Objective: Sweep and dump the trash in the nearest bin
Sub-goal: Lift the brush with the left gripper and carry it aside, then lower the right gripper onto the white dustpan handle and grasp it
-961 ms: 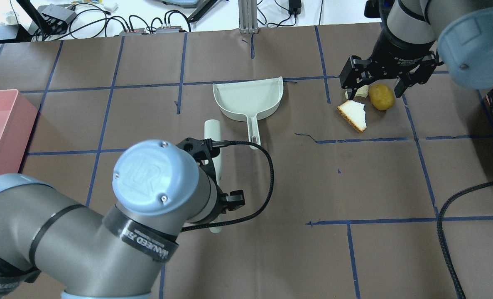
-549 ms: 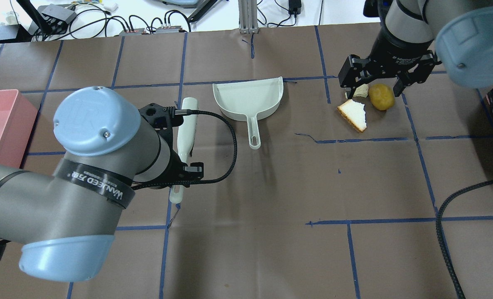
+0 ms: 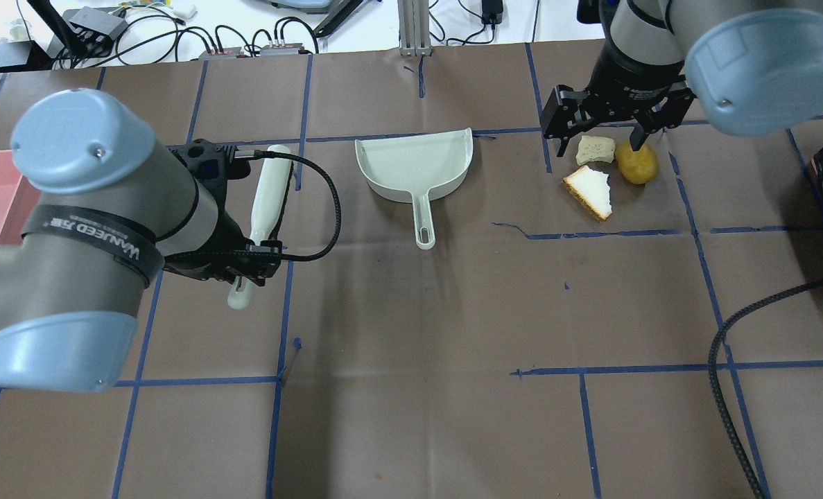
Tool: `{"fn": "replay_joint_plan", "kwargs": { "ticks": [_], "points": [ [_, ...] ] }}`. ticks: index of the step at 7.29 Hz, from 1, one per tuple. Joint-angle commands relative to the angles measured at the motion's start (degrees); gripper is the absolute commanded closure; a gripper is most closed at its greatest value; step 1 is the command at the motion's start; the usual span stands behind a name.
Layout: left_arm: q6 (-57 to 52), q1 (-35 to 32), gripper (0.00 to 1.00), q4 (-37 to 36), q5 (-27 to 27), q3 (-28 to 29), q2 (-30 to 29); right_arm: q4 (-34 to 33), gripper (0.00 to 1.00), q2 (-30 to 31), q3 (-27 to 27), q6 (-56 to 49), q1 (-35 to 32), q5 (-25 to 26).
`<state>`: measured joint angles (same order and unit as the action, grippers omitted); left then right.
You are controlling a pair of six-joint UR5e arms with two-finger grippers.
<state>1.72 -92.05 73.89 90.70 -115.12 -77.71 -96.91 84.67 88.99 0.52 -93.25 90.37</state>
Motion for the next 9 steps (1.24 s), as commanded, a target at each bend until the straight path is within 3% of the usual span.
{"fn": "replay_joint_plan", "kwargs": {
  "ticks": [1, 7, 9],
  "points": [
    [-5.32, 5.65, 0.97, 3.11, 0.44, 0.95, -0.25, -0.13, 0.00, -4.58, -4.68, 0.62, -3.94, -0.19],
    [-8.49, 5.74, 0.99, 2.84, 0.53, 0.25, -0.42, -0.13, 0.00, -18.64, -16.20, 13.43, -15.72, -2.74],
    [-8.49, 5.74, 0.99, 2.84, 0.53, 0.16, -0.42, -0.47, 0.00, -21.90, -17.18, 17.22, -19.24, -2.65]
  ]
}}
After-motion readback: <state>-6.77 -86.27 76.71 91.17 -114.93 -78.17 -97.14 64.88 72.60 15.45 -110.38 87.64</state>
